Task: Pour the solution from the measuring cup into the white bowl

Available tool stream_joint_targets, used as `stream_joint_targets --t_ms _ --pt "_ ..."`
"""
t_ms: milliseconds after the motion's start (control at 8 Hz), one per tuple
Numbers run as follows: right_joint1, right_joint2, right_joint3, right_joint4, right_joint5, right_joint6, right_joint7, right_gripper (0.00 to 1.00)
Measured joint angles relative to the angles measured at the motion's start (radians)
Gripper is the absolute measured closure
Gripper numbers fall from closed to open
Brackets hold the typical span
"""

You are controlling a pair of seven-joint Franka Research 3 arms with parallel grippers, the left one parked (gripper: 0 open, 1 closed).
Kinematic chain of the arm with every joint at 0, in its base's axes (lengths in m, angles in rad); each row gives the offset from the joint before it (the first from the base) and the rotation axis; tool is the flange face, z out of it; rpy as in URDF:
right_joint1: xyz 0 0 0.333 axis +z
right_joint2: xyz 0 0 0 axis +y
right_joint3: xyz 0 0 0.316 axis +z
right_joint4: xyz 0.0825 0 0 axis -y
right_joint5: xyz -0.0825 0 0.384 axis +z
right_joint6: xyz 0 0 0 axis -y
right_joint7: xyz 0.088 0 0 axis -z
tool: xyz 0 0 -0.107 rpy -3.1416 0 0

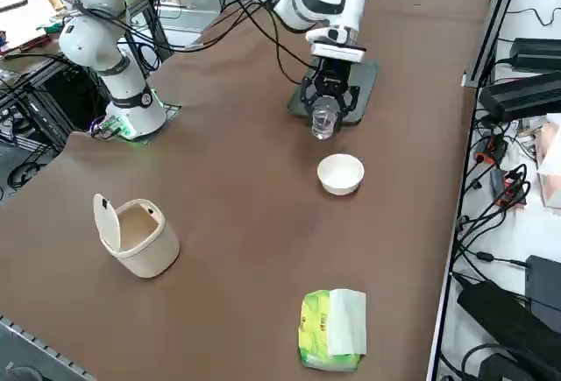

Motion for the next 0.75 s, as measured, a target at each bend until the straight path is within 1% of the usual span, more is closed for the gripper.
stream_joint_targets --t_ms 375,750 --pt "-0.039 0.021 0.0 0.053 0.116 0.057 -0.169 0.26" --pt "-0.081 0.038 -0.001 0.101 0.239 0.064 -0.323 0.26"
